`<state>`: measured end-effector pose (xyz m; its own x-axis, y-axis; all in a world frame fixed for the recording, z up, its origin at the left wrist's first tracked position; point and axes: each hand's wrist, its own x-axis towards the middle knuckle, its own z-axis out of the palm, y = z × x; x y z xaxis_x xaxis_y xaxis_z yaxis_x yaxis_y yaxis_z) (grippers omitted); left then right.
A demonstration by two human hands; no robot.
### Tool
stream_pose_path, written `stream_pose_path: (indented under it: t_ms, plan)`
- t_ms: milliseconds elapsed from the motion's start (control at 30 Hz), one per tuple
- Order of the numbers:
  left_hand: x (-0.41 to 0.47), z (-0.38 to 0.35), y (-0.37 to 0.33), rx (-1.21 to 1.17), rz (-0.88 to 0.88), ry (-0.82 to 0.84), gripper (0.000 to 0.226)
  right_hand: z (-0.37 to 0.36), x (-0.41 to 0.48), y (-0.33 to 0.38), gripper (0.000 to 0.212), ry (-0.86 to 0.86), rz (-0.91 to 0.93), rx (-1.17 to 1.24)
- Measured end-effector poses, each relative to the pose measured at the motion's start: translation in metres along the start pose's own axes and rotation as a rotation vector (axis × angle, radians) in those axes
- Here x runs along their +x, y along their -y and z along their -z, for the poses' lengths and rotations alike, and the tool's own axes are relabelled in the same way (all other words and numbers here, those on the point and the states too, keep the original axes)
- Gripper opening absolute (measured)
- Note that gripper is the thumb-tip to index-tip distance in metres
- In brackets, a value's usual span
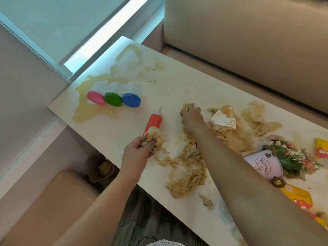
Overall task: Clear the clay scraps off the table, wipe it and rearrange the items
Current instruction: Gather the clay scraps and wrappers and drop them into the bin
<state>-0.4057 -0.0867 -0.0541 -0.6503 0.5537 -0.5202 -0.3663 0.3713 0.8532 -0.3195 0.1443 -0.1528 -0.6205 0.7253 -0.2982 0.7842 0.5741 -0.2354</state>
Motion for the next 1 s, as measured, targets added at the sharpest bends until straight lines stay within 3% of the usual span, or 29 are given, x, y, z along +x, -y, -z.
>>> stream_pose_path:
  t_ms: [200,333,500,633,833,1000]
  plan:
    - [0.003,0.018,-0.008,-0.065,0.001,0.015,0.020,0.001,-0.017,0.006,0.030,-0.167,0.018,0.366]
    - [0.000,0.034,-0.039,-0.159,-0.054,0.017,0.013,0.069,-0.039,0.040,0.034,-0.380,0.041,0.668]
    - [0.005,0.074,-0.084,-0.263,-0.157,0.036,0.015,0.139,-0.060,0.102,0.034,-0.542,0.122,0.869]
    - [0.024,0.113,-0.103,-0.279,-0.195,0.033,0.017,0.130,-0.052,0.152,0.032,-0.421,0.113,0.908]
    - [0.066,0.195,-0.098,-0.291,-0.138,-0.051,0.015,0.087,-0.027,0.237,0.028,-0.245,0.092,0.899]
    - [0.087,0.272,-0.082,-0.304,-0.070,-0.131,0.016,0.051,-0.016,0.315,0.028,-0.073,0.096,1.031]
